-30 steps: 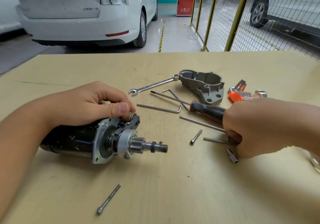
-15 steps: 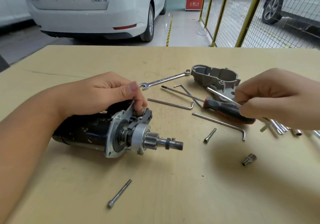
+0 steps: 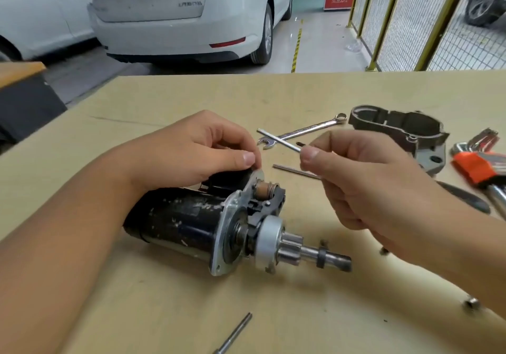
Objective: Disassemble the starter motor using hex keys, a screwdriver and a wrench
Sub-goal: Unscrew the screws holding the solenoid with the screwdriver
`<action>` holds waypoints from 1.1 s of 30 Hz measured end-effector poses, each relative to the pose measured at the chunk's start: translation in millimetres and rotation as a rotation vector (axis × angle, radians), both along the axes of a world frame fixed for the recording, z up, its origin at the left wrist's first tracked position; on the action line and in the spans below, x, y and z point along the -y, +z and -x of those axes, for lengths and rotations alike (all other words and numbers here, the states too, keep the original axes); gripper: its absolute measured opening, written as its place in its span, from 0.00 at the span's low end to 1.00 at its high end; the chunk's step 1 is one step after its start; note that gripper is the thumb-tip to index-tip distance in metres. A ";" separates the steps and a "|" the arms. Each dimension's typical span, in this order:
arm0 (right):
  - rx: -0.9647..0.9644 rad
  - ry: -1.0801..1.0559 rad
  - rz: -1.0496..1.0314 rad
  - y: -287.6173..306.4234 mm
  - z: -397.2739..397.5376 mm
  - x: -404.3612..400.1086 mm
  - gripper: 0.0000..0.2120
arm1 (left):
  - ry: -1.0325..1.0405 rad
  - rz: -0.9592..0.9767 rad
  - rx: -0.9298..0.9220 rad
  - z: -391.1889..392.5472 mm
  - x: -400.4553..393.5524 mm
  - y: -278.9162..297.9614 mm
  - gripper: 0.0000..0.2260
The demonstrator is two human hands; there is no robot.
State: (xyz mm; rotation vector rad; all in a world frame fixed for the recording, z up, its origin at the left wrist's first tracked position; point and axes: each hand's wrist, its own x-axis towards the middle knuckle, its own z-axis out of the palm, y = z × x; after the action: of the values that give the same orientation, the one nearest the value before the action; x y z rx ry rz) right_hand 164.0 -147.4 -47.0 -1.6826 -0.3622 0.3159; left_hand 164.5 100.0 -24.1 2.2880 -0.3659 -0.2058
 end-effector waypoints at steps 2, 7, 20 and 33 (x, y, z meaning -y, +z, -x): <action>0.114 0.030 0.162 -3.9 -0.3 9.2 0.11 | -0.038 0.025 -0.014 -0.8 -0.1 -0.5 0.06; 0.255 0.175 0.377 2.4 -3.2 18.7 0.12 | -0.098 0.108 -0.007 -1.2 -1.4 -1.1 0.10; -0.039 0.190 0.261 4.7 -3.0 13.8 0.12 | -0.122 0.070 -0.031 2.0 1.4 0.3 0.10; -0.170 0.193 0.279 6.9 1.2 13.0 0.10 | -0.144 0.036 -0.006 3.9 6.6 -0.7 0.12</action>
State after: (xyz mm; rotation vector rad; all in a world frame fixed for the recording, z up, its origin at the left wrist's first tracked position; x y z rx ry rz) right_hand 162.8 -160.4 -40.1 -1.8801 -0.3661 0.6740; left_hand 160.7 93.4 -24.8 2.2264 -0.5277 -0.2762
